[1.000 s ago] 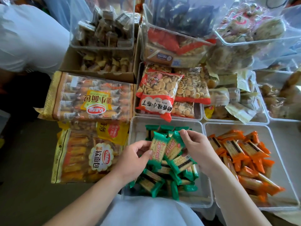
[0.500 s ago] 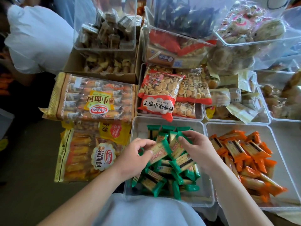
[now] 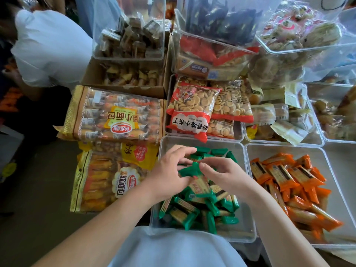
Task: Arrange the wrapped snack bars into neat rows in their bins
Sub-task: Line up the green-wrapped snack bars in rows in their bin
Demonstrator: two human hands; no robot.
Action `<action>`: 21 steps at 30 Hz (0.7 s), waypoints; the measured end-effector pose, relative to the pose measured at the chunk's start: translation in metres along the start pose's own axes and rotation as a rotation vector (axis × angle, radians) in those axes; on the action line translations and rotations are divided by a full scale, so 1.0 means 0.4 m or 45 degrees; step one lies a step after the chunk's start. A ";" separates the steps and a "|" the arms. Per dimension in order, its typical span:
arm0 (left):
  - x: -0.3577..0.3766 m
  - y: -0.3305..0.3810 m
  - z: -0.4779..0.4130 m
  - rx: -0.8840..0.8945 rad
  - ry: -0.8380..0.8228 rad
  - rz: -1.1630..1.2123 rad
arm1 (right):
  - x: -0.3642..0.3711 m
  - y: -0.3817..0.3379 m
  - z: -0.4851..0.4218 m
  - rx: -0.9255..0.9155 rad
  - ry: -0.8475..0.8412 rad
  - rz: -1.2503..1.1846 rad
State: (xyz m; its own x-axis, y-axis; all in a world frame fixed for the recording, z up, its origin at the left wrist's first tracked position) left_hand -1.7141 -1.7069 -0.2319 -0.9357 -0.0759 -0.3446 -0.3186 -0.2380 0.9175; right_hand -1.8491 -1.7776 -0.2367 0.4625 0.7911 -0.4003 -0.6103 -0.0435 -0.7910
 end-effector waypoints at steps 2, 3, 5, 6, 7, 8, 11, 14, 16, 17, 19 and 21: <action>0.006 -0.003 -0.003 -0.029 -0.003 0.048 | -0.005 0.002 0.004 0.006 -0.039 -0.060; 0.009 0.000 -0.004 -0.028 -0.005 0.050 | -0.003 0.000 0.005 -0.001 -0.062 -0.040; 0.010 0.010 -0.006 0.004 0.019 0.012 | -0.002 0.006 0.000 -0.008 -0.040 0.080; 0.004 0.009 -0.006 0.003 0.060 -0.009 | -0.006 0.014 -0.004 -0.002 -0.001 0.105; -0.004 -0.003 -0.005 -0.028 0.106 -0.020 | -0.016 0.024 -0.006 0.027 0.053 0.087; -0.010 -0.020 -0.001 -0.085 0.132 -0.018 | -0.023 0.034 -0.006 0.055 0.091 0.043; 0.017 -0.077 0.015 -0.261 0.014 -0.037 | -0.028 0.048 -0.004 0.079 0.123 -0.032; 0.064 -0.092 0.033 -0.311 -0.131 0.020 | -0.027 0.047 -0.008 0.094 0.128 -0.164; 0.078 -0.087 0.037 -0.309 -0.125 0.086 | -0.024 0.043 -0.009 0.086 0.122 -0.265; 0.078 -0.085 0.036 -0.306 -0.101 0.102 | -0.023 0.042 -0.008 0.086 0.118 -0.300; 0.074 -0.089 0.038 -0.307 -0.055 0.109 | -0.019 0.049 -0.007 0.098 0.086 -0.364; 0.060 -0.095 0.039 -0.297 -0.017 0.090 | -0.013 0.058 -0.009 0.117 0.040 -0.431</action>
State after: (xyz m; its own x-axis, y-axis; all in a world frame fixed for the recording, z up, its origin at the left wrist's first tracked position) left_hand -1.7270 -1.6845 -0.2721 -0.9568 -0.0879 -0.2772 -0.2102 -0.4498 0.8680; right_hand -1.8632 -1.7850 -0.2546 0.6670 0.7323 -0.1377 -0.4738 0.2742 -0.8369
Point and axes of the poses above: each hand's wrist, its own z-axis away from the middle knuckle, its own x-axis out of the palm, y = z × x, the point moved 10 cm from there along -z, towards the middle knuckle, and after that the axes turned 1 degree about -y, right-handed, at the moved point
